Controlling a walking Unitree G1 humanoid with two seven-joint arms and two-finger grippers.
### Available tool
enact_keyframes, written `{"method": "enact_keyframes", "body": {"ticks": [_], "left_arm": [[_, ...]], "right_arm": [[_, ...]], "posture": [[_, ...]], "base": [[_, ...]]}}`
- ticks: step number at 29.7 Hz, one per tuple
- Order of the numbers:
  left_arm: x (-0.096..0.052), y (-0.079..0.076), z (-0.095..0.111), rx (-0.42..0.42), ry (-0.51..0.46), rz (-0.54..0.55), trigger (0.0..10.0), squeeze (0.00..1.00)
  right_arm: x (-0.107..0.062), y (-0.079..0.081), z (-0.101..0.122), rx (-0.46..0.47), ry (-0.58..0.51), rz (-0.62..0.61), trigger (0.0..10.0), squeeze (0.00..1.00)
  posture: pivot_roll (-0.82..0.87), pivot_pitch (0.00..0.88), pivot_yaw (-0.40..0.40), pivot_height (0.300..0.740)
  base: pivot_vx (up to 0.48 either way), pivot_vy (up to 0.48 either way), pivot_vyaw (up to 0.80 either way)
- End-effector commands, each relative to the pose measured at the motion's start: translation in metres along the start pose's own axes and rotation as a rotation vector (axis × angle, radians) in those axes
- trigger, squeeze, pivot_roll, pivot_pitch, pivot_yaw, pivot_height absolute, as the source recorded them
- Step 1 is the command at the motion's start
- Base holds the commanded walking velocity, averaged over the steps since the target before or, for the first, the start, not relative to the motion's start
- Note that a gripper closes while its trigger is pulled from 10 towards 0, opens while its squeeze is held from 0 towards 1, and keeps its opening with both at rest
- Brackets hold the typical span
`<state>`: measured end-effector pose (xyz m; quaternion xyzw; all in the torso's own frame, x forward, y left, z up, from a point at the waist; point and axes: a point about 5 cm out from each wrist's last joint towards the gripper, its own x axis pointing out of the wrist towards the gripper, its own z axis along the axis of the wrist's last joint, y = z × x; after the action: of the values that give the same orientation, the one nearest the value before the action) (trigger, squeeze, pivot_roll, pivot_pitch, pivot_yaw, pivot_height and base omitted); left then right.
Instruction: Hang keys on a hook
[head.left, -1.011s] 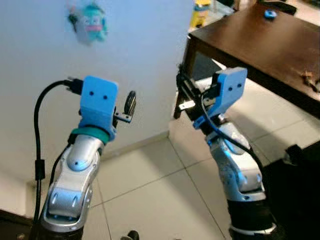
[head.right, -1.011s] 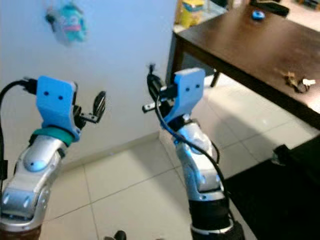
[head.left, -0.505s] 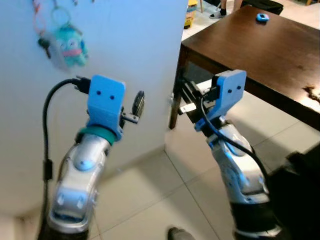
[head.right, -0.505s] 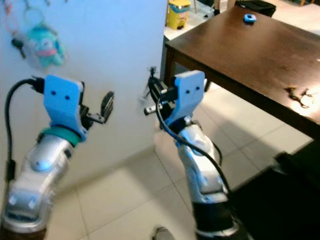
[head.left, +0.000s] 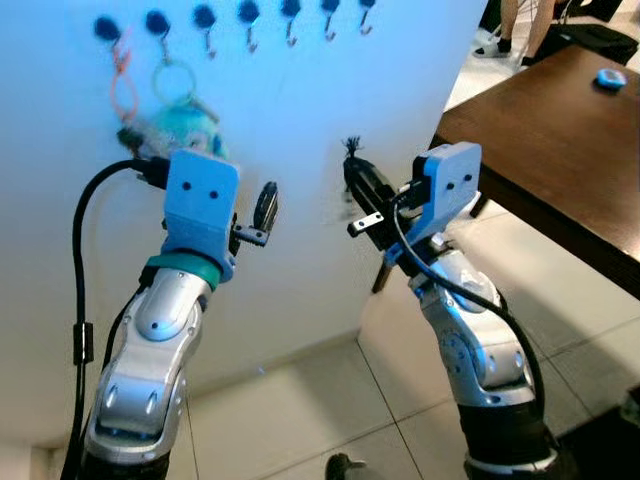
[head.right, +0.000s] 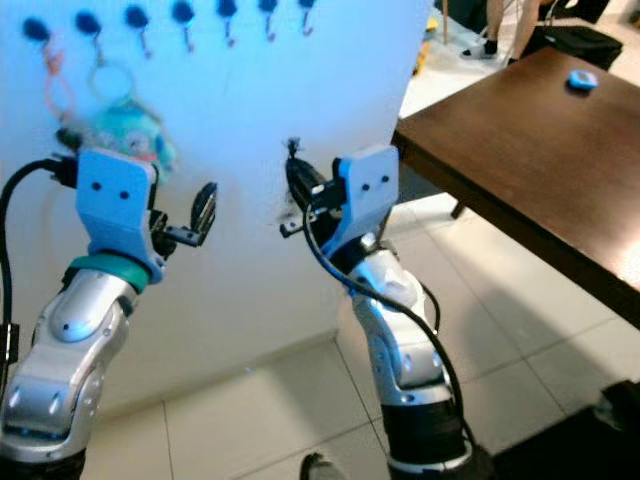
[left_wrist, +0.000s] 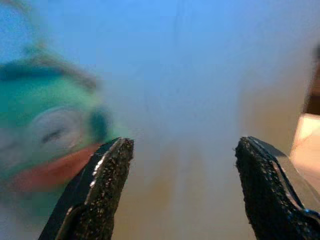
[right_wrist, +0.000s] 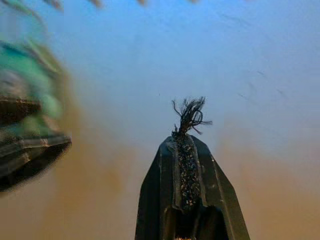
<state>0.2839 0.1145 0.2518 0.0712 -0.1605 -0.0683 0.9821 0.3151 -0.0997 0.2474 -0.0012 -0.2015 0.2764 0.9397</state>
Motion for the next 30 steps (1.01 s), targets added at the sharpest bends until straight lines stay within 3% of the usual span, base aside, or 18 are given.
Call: {"method": "enact_keyframes", "body": {"ticks": [1, 10, 16, 19, 22, 24, 27, 30], "left_arm": [[-0.005, 0.008, -0.003, 0.008, 0.009, 0.033, 10.0, 0.0], [-0.005, 0.01, -0.003, 0.006, 0.009, 0.043, 10.0, 0.0], [-0.006, 0.011, 0.0, -0.04, -0.007, 0.045, 10.0, 0.0], [-0.012, 0.01, 0.005, -0.077, -0.029, -0.013, 10.0, 0.0], [-0.026, 0.011, 0.009, -0.102, -0.033, -0.106, 10.0, 0.0], [-0.026, 0.011, 0.009, -0.102, -0.033, -0.106, 10.0, 0.0], [-0.03, 0.03, 0.019, -0.003, -0.089, 0.047, 10.0, 0.0], [-0.029, 0.037, 0.022, 0.046, -0.11, 0.108, 10.0, 0.0]], "right_arm": [[0.0, 0.007, 0.004, -0.002, -0.016, 0.047, 10.0, 0.0], [0.0, 0.009, 0.004, -0.003, -0.014, 0.071, 10.0, 0.0], [-0.002, 0.015, 0.011, -0.05, -0.019, 0.165, 10.0, 0.0], [-0.005, 0.008, 0.016, -0.079, -0.035, 0.127, 10.0, 0.0], [-0.009, -0.012, 0.024, -0.107, -0.056, 0.02, 10.0, 0.0], [-0.009, -0.012, 0.024, -0.107, -0.056, 0.02, 10.0, 0.0], [-0.007, -0.022, 0.029, -0.111, -0.065, 0.001, 10.0, 0.0], [-0.006, -0.023, 0.03, -0.113, -0.069, 0.01, 10.0, 0.0]], "posture": [[-0.08, 0.106, 0.076, 0.74], [-0.08, 0.102, 0.076, 0.74], [-0.08, 0.1, 0.076, 0.74], [-0.08, 0.101, 0.076, 0.74], [-0.08, 0.101, 0.077, 0.74], [-0.08, 0.101, 0.077, 0.74], [-0.08, 0.112, 0.081, 0.74], [-0.07, 0.111, 0.079, 0.74]], "base": [[0.0, 0.0, 0.0], [0.0, 0.0, 0.0], [0.0, 0.0, 0.0], [0.0, 0.0, 0.0], [0.0, 0.0, 0.0], [0.0, 0.0, 0.0], [0.0, 0.0, 0.0], [0.0, 0.0, 0.0]]}}
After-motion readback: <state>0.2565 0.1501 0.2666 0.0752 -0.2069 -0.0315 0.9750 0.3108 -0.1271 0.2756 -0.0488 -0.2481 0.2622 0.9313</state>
